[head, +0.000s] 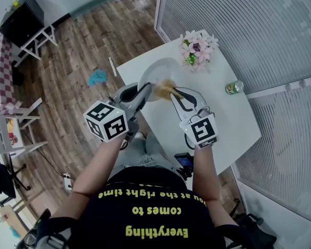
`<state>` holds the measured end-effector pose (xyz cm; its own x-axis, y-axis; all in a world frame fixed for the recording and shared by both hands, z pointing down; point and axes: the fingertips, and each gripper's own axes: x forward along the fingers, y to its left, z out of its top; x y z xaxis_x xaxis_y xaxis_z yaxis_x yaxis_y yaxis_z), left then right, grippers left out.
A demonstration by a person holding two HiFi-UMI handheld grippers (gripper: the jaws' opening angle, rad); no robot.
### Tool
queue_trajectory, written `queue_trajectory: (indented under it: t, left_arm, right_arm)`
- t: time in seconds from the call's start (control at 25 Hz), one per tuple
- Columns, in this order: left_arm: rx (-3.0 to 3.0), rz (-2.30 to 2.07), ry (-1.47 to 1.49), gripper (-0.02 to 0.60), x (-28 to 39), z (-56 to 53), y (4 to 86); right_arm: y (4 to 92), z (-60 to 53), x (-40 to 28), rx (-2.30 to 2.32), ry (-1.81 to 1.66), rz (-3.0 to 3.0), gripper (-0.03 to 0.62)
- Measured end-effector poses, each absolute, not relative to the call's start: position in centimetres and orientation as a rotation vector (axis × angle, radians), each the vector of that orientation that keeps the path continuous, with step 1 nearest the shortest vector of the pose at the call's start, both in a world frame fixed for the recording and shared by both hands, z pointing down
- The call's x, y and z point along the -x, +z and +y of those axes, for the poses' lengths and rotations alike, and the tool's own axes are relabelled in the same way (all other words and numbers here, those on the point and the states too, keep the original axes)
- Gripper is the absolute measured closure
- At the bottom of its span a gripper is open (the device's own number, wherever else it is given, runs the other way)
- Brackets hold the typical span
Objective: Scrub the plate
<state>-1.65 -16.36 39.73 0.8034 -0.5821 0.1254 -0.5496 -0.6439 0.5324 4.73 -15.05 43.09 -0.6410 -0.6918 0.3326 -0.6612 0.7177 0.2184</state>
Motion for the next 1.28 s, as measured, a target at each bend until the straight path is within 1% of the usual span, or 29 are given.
queue_trajectory:
  t: [0.64,1.28]
  left_arm:
    - [-2.423,-0.809,-0.082,0.558,1.2,-17.0,40.0]
    - [-2.390,-0.835,-0.079,0.557,2.7,-17.6,40.8]
  right_arm:
    - [43.4,-17.4,-8.6,-1.292,-0.009,-2.429,0.562]
    - [45.0,-16.4,-5.4,-1.085,0.091,-2.511,0.562]
